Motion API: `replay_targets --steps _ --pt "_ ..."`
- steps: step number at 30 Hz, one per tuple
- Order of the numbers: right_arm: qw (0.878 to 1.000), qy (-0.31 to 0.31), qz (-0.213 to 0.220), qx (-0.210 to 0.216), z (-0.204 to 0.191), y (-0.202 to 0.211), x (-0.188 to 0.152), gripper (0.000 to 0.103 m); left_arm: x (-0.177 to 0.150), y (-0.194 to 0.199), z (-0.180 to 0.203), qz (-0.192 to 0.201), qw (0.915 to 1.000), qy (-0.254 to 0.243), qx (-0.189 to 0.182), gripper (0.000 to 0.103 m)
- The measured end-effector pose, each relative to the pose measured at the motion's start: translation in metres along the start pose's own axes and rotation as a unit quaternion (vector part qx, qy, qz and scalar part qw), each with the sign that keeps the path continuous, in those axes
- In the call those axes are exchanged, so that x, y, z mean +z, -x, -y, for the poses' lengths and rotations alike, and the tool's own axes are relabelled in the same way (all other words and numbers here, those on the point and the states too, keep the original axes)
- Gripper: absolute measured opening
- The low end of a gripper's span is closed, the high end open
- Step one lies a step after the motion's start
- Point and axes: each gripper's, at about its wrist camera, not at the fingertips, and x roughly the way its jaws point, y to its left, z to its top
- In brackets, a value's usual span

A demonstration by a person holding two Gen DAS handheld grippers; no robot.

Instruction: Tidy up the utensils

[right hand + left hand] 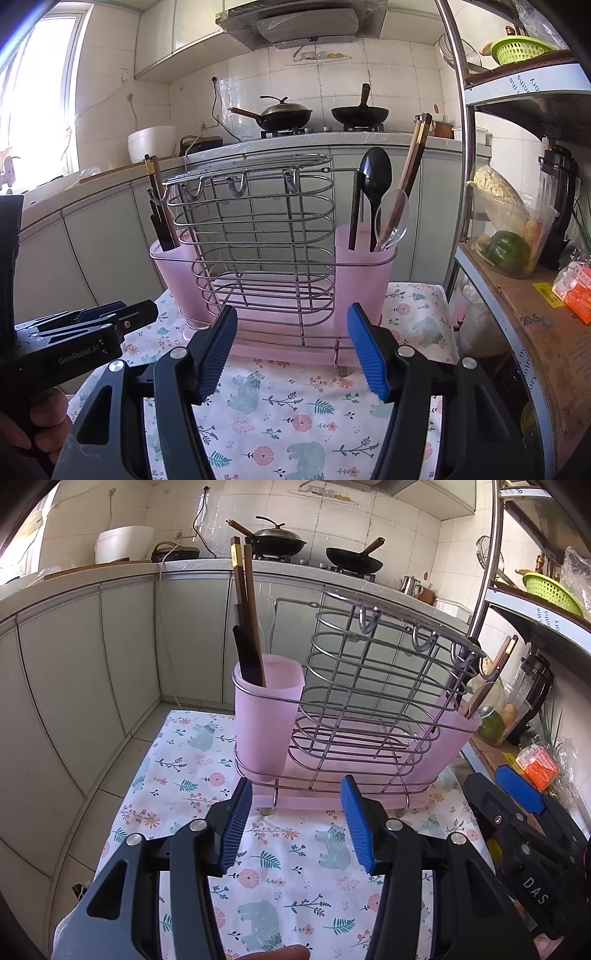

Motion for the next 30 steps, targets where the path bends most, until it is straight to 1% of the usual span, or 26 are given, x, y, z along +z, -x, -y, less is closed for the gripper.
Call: replay_targets --steps 30 --pt "1.000 -0.001 -0.003 0.002 0.0000 -0.0003 -0.0005 0.061 -0.0016 0.0016 0.0005 -0.003 0.9999 -0.008 -0.008 0.050"
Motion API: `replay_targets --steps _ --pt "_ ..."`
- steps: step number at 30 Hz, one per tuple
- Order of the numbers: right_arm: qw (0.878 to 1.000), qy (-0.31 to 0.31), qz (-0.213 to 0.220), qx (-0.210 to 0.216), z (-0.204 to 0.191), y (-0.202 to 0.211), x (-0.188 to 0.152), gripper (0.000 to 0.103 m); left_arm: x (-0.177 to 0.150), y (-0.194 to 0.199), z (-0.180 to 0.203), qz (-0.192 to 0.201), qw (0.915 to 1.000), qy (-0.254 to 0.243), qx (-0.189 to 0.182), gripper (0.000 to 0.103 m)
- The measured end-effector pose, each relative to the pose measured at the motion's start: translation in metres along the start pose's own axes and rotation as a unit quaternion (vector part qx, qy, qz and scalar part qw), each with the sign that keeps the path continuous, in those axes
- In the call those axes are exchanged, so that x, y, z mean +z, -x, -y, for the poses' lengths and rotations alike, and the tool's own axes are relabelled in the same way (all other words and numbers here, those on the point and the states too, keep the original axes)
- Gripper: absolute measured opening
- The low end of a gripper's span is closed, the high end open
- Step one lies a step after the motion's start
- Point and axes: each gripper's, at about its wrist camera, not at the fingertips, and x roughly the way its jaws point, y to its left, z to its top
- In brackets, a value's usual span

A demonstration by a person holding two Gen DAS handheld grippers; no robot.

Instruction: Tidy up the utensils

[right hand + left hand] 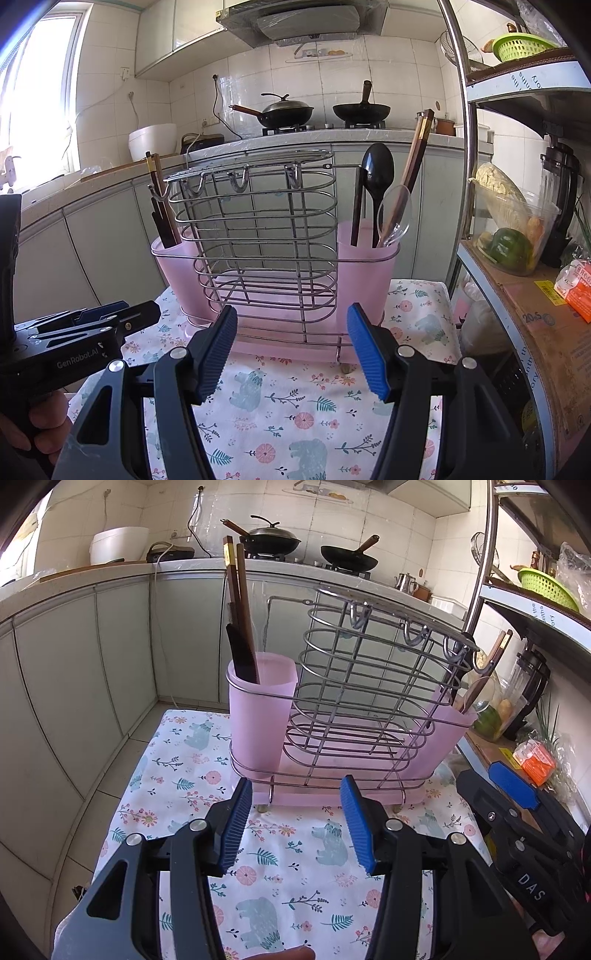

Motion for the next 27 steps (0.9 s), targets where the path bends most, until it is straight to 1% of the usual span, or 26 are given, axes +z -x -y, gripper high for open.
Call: replay_targets --steps 27 --pt "1.000 -0.001 0.000 0.004 0.0002 0.0004 -0.0009 0.061 -0.0001 0.0006 0.0028 0.000 1.0000 -0.004 0.000 0.050"
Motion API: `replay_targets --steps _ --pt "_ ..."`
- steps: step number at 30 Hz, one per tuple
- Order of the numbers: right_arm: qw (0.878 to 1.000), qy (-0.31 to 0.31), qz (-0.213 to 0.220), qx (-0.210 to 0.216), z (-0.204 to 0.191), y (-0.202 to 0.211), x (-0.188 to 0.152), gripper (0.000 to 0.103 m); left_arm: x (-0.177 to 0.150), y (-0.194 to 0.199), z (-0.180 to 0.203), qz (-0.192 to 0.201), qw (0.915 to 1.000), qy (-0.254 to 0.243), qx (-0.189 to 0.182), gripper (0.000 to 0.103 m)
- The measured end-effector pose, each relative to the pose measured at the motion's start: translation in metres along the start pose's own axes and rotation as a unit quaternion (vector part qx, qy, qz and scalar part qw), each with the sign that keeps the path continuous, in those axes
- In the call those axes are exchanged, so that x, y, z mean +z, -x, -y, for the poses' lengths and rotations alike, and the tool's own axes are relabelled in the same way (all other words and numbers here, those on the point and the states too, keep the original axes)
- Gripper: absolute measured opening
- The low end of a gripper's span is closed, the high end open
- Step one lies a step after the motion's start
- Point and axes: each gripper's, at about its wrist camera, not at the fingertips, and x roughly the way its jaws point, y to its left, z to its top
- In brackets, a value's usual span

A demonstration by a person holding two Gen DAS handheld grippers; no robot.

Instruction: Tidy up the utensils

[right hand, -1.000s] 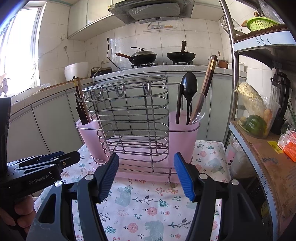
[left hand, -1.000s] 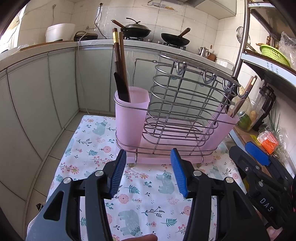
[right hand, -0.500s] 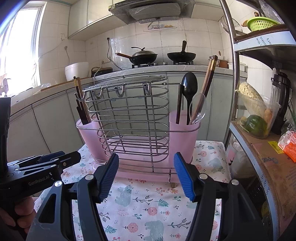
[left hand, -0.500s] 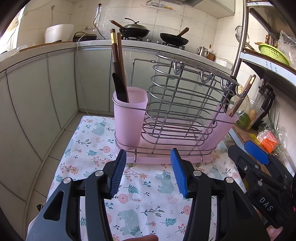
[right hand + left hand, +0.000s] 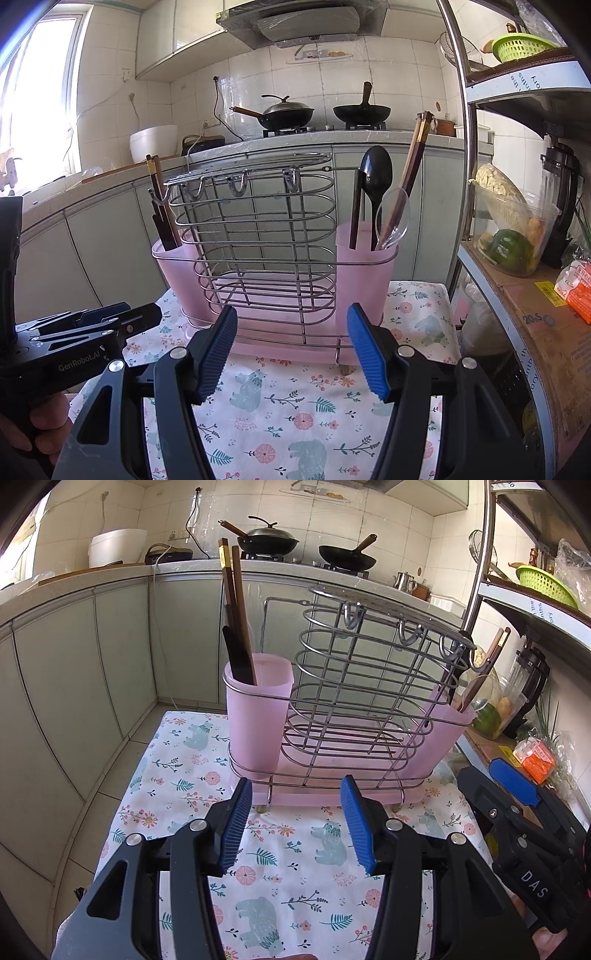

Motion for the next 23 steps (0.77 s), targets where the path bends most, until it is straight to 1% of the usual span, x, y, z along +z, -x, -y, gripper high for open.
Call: replay_targets --steps 23 --pt "1.000 -0.004 -0.005 0.002 0.0077 -0.0026 0.0005 0.061 -0.0034 -0.0053 -0.0002 -0.007 0.9999 -0.007 0.003 0.050"
